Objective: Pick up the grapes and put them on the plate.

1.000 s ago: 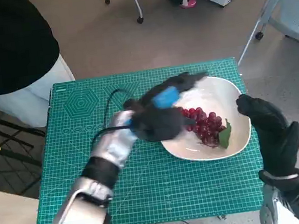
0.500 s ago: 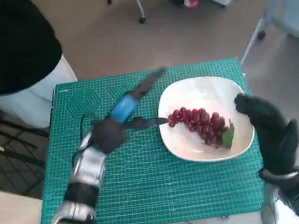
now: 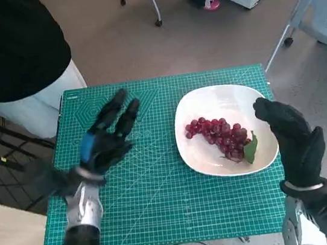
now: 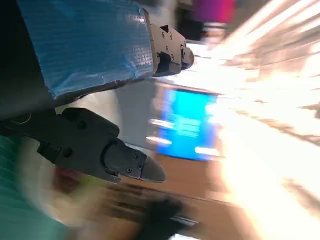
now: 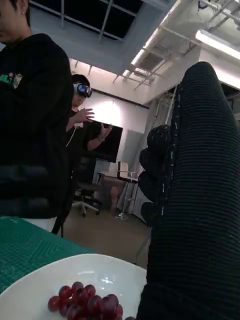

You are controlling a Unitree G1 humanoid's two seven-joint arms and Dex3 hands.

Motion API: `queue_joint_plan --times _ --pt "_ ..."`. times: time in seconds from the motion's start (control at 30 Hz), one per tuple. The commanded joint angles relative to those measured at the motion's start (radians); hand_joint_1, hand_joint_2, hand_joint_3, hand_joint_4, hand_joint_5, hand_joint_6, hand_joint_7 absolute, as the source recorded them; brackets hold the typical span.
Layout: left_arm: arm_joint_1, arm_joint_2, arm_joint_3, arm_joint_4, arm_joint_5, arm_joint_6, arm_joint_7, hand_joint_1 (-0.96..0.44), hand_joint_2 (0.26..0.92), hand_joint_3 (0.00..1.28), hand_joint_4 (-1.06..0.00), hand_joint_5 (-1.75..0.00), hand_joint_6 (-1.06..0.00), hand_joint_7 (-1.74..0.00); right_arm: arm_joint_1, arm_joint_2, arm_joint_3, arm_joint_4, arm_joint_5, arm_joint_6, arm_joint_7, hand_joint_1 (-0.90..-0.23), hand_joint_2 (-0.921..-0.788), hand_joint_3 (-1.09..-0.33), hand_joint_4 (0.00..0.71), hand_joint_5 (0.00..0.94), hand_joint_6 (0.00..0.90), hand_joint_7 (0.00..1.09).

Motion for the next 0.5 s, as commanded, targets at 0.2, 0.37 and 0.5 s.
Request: queue_joint_plan --times 0.2,0.37,0.5 --pt "0.050 -0.020 0.054 -0.024 -0.011 -0.042 -0.033 -0.45 0.911 0.00 -0.17 -0.02 -0.34 -0.02 -0.009 -0.002 0.013 0.038 0.004 0.018 0.027 -0.617 -0.921 -0.877 0.563 0.000 0.239 0.42" --pt "0.058 -0.022 0.066 -0.027 -0.008 -0.043 -0.038 -0.46 0.911 0.00 -0.20 -0.02 -0.36 -0.02 -0.015 -0.004 0.014 0.039 0.005 0.023 0.033 -0.618 -0.921 -0.877 0.563 0.000 0.239 0.43" --pt "0.064 -0.023 0.069 -0.032 -0.005 -0.042 -0.038 -0.46 0.911 0.00 -0.21 -0.02 -0.37 -0.02 -0.017 -0.006 0.013 0.038 0.008 0.028 0.039 -0.618 -0.921 -0.877 0.563 0.000 0.237 0.44"
